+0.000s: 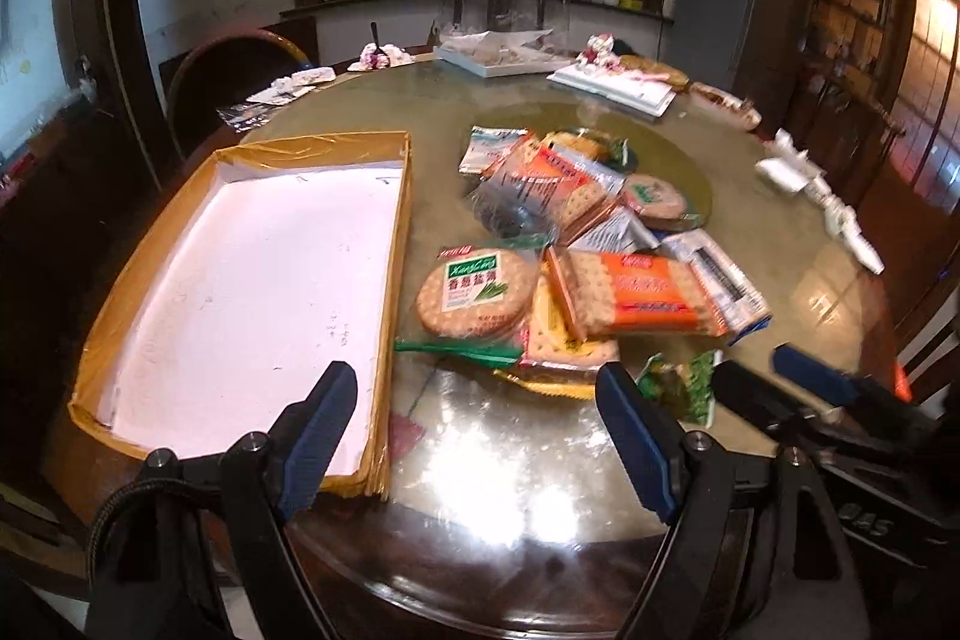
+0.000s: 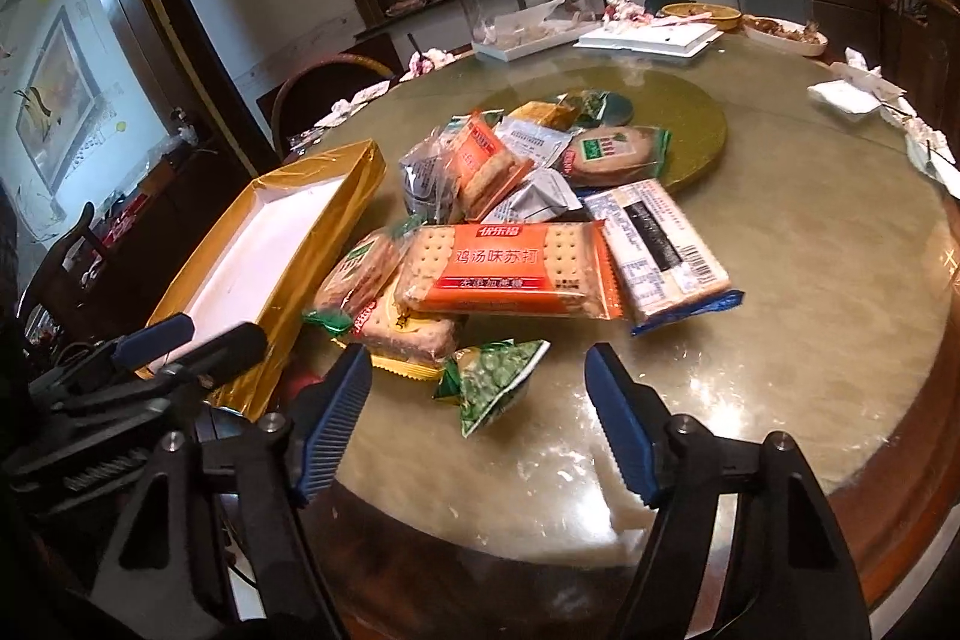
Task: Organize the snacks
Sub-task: 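Move both tools toward the snack pile on the table, then grasp the round XiangCong cracker pack with left tool while right tool grasps green pea bag, then carry the cracker pack into the white tray with left tool while right tool drops the pea bag there, then grasp the yellow square cracker pack with left tool while right tool grasps orange soda cracker pack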
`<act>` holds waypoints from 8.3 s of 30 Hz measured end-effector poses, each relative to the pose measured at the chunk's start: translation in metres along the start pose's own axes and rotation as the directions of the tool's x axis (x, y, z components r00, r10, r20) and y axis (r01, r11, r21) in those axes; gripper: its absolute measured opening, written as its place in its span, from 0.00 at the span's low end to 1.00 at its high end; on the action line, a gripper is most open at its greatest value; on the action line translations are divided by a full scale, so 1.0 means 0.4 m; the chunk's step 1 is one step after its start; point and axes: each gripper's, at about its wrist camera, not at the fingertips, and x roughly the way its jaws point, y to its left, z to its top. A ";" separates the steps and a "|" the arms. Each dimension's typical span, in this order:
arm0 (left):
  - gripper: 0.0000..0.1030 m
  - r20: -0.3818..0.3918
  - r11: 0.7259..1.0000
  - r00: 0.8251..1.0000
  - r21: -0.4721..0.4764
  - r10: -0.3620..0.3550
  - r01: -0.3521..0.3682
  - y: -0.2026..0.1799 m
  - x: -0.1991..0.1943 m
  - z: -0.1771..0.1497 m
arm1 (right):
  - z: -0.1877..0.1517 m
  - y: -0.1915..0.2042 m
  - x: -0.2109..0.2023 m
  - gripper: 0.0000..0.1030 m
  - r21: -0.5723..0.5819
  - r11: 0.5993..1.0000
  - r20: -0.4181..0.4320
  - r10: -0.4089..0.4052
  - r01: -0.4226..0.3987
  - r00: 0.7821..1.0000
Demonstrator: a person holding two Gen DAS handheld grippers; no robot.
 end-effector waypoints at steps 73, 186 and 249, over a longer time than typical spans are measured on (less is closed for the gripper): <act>0.78 -0.329 0.993 0.941 0.051 -0.082 0.104 0.018 0.337 0.131 | -0.028 -0.043 0.109 0.38 0.165 0.979 -0.103 0.138 -0.120 0.985; 0.77 0.006 0.982 0.984 -0.063 -0.176 0.176 0.096 0.076 0.040 | 0.105 -0.096 0.235 0.77 0.361 0.923 -0.205 0.220 -0.136 0.954; 0.68 -0.128 0.970 0.968 -0.140 -0.216 0.198 0.036 0.169 -0.003 | -0.049 0.015 0.164 0.66 -0.147 0.964 -0.143 -0.241 0.220 0.960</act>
